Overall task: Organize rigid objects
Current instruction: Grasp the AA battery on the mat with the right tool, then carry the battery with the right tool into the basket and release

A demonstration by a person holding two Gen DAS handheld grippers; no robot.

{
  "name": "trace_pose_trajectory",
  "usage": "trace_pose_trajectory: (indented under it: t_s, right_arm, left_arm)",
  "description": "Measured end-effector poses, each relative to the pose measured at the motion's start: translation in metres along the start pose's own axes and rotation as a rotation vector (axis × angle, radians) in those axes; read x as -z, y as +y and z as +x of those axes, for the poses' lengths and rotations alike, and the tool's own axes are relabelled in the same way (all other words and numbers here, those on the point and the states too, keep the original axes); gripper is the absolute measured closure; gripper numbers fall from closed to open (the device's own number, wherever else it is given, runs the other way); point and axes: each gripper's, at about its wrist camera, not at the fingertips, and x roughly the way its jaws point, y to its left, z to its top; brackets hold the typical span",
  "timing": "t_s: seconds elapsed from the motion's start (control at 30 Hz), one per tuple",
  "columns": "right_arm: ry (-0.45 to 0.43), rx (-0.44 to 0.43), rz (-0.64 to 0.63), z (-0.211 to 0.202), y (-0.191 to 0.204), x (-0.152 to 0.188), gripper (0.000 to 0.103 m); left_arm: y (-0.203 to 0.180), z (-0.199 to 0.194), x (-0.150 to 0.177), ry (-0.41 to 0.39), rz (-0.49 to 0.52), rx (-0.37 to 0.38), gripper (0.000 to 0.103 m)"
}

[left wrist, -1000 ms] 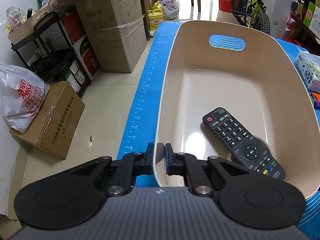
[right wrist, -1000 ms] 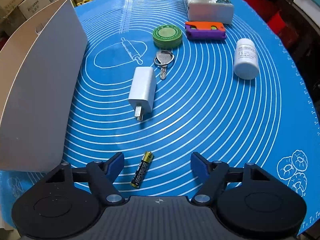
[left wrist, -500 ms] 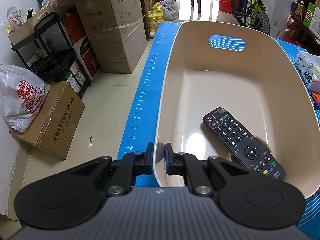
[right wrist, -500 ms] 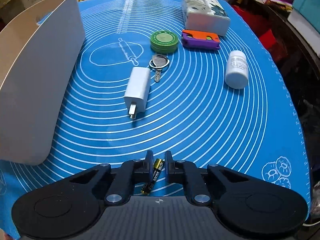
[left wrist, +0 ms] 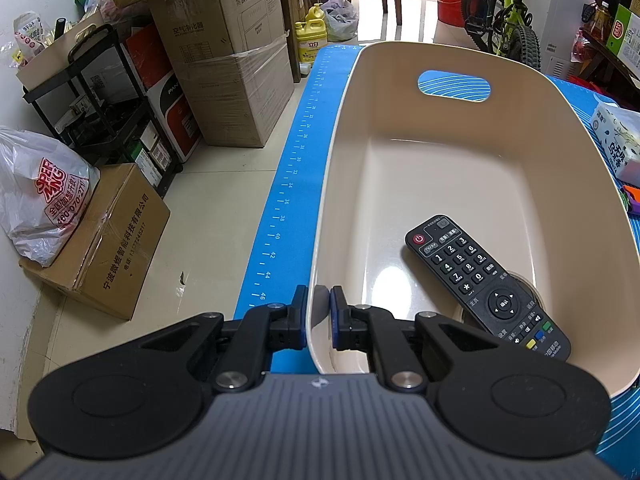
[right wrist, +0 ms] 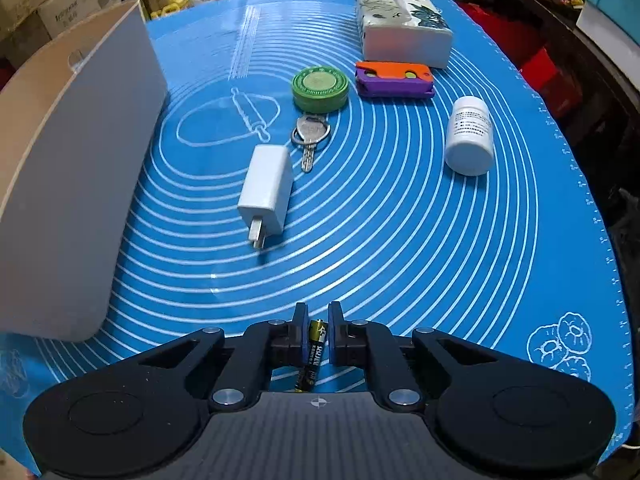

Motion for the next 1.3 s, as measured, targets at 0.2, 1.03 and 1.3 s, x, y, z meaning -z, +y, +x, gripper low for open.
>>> trace_pose_trajectory:
  t_s: [0.2, 1.03, 1.3]
  right_arm:
    - [-0.029, -0.057, 0.03, -0.005, -0.01, -0.003, 0.085]
    - [-0.096, -0.124, 0.055, -0.025, -0.018, -0.006, 0.085]
    - [-0.152, -0.117, 0.032, -0.035, -0.016, -0.008, 0.085]
  left_arm:
    - [0.0, 0.0, 0.0, -0.001, 0.001, 0.0, 0.091]
    - [0.0, -0.002, -0.001, -0.003, 0.001, 0.002, 0.091]
    - [0.0, -0.002, -0.001, -0.003, 0.001, 0.002, 0.091]
